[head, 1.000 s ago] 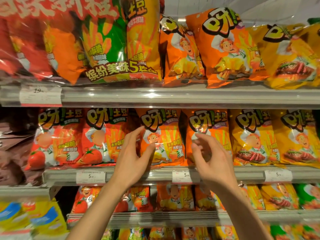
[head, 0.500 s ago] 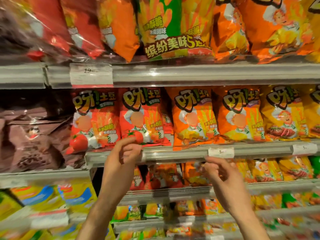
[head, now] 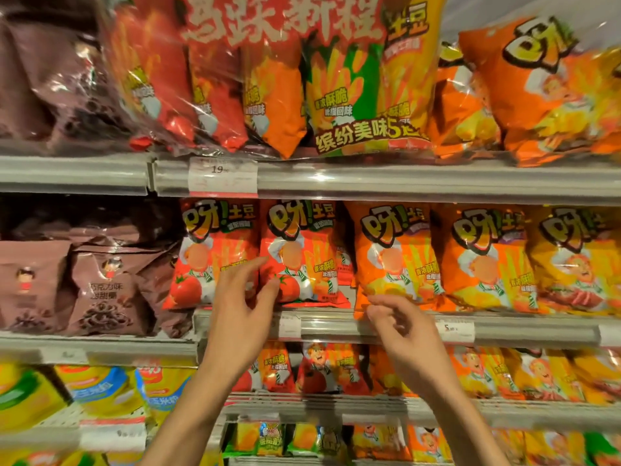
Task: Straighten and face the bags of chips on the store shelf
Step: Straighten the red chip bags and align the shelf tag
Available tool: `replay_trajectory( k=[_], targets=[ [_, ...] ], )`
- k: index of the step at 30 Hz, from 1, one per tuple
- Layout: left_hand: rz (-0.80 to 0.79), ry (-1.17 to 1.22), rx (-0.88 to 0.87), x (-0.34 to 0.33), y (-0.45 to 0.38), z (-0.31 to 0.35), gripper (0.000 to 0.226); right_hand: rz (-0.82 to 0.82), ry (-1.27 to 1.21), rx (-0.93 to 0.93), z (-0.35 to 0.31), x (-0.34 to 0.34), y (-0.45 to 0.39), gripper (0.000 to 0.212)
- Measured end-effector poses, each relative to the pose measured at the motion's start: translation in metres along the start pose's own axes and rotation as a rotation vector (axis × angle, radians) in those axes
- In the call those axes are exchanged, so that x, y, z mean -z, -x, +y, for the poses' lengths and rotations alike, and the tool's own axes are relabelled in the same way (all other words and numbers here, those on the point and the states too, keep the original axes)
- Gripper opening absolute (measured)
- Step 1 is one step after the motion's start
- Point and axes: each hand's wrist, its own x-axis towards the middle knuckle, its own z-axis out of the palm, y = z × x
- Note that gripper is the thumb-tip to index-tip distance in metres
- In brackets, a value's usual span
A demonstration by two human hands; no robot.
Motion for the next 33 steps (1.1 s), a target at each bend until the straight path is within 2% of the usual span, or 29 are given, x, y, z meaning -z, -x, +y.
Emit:
replay_trajectory(
  k=[4,8,12,16,20,26,30,33],
  targets=[
    [-0.017,-0.174,-0.065,-0.013,-0.026,-0.001,0.047,-0.061,0.023,0.017,-0.01,-0.023,-0.032,0.022],
    [-0.045,-0.35,-0.058,-0.024,-0.044,-0.005,0.057,-0.057,0.143,0.05,-0.015,-0.045,-0.06,0.051],
    [-0.021,-0.456,-0.155,-0.028,-0.055,-0.008,0.058,-0.036,0.188,-0.027,-0.019,-0.064,-0.078,0.069],
    [-0.047,-0.39,-0.227,-0.028,-0.056,-0.009,0.057,0.027,0.072,-0.095,-0.02,-0.076,-0.079,0.068],
    [-0.07,-0.226,-0.211,-0.023,-0.057,-0.012,0.056,0.094,0.043,-0.062,-0.02,-0.081,-0.081,0.066],
    [-0.045,-0.026,-0.089,-0.023,-0.057,-0.008,0.069,0.139,0.04,-0.019,-0.026,-0.074,-0.087,0.069],
    [-0.206,0.128,0.213,-0.031,-0.069,0.003,0.08,0.052,0.021,-0.107,-0.029,-0.067,-0.097,0.081],
    [-0.22,0.14,0.327,-0.036,-0.08,0.008,0.082,-0.002,-0.002,-0.149,-0.033,-0.067,-0.108,0.094]
  ],
)
